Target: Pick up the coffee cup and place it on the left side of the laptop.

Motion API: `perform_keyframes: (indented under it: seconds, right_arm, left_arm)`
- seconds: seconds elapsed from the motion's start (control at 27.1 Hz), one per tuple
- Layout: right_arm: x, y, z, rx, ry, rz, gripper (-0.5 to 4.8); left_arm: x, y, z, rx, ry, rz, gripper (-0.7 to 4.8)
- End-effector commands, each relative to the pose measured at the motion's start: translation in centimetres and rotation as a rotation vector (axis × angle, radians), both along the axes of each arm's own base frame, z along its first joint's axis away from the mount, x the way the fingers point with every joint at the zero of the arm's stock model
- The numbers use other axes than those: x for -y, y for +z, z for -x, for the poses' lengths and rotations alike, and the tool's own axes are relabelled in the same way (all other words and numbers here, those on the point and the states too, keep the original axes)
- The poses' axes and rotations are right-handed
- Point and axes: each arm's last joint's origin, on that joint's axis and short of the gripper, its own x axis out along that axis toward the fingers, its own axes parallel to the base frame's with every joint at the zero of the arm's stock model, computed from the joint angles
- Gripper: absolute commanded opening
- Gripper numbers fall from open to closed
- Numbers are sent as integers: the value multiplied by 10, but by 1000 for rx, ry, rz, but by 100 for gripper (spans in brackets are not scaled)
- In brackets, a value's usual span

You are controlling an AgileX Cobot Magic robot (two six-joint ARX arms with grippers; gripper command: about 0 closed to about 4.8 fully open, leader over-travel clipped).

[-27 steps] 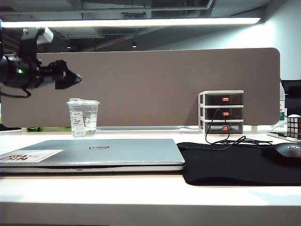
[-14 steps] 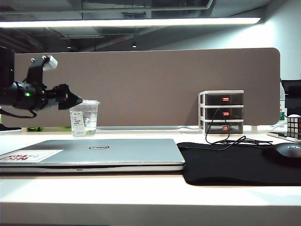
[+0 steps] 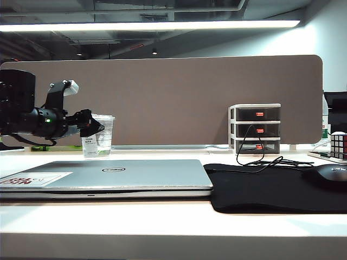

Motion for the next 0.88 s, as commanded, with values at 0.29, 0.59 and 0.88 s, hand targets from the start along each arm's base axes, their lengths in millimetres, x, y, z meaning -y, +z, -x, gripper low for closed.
perform_keyframes:
  seconds: [0.29,0.59,0.88]
  right_arm:
    - [0,-1,0,8,19,1,-1]
    - [-1,-1,0,8,22,0,-1]
    - [-1,-1,0,7,22,0,-1]
  left_arm:
    - [35,-13,-32,31,21,9,479]
    - [41,-12,-50,58,36,11,479]
    - [40,-7,-54,54,36,24,471]
